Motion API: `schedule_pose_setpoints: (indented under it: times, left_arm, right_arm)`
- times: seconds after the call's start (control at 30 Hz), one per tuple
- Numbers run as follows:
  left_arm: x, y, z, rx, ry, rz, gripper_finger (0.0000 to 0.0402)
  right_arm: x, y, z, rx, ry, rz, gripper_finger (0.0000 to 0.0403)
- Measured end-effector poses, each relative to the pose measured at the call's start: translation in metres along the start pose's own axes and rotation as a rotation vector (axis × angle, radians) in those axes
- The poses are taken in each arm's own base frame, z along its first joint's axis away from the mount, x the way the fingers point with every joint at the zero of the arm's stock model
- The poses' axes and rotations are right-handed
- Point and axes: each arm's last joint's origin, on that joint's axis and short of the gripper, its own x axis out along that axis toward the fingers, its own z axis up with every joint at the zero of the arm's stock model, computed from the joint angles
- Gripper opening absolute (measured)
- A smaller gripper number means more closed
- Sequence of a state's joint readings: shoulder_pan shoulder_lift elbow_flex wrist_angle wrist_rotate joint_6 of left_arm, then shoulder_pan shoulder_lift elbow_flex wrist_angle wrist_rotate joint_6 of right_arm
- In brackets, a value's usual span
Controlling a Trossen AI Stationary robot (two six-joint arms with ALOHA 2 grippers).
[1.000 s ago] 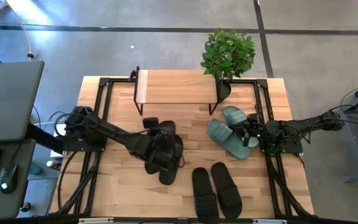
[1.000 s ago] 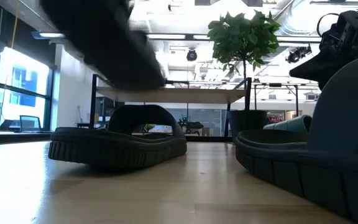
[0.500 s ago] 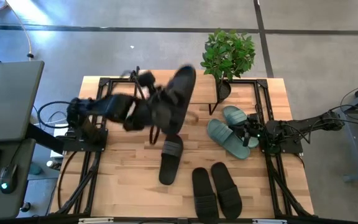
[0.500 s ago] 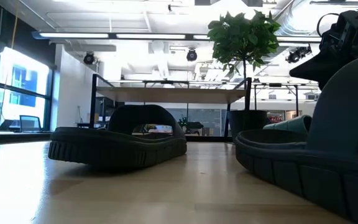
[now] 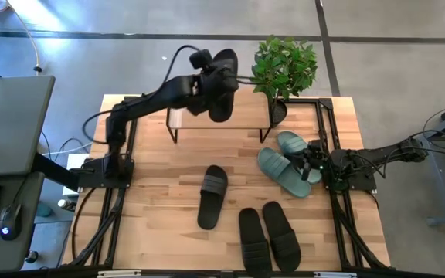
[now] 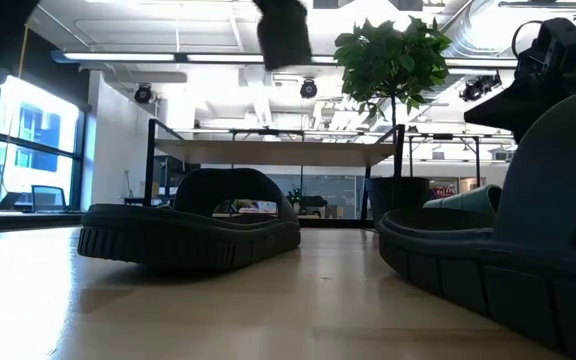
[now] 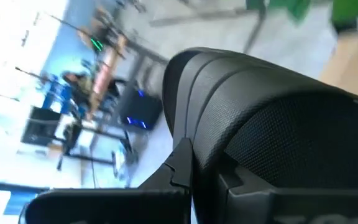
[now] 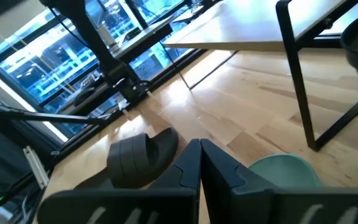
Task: Pick and place slides into the shelf
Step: Put the black slipper on the shelf
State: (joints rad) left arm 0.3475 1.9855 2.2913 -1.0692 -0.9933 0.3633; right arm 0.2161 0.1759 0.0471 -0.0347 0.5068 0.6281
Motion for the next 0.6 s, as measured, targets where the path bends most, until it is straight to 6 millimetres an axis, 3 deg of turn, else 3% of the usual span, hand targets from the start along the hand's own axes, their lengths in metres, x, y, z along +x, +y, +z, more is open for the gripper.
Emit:
schedule_pose_setpoints:
  times: [0.17,0.3,0.5,0.6]
  left_arm:
    - [0.047,-0.019,-0.001,-0.009,0.042,-0.142,0.0]
    - [0.072,-0.047,0.001,0.053,0.085,-0.148,0.0]
    - [0.091,-0.083,-0.002,0.104,0.167,-0.1,0.0]
    - [0.096,-0.091,-0.002,0.085,0.18,-0.1,0.0]
  right_arm:
    - [0.0,-0.001,0.0,-0.002,-0.001,-0.01,0.0]
    - [0.0,-0.001,0.0,-0.002,-0.001,-0.009,0.0]
    - [0.0,-0.001,0.0,-0.008,-0.001,-0.01,0.0]
    - [0.0,-0.001,0.0,-0.011,0.0,-0.011,0.0]
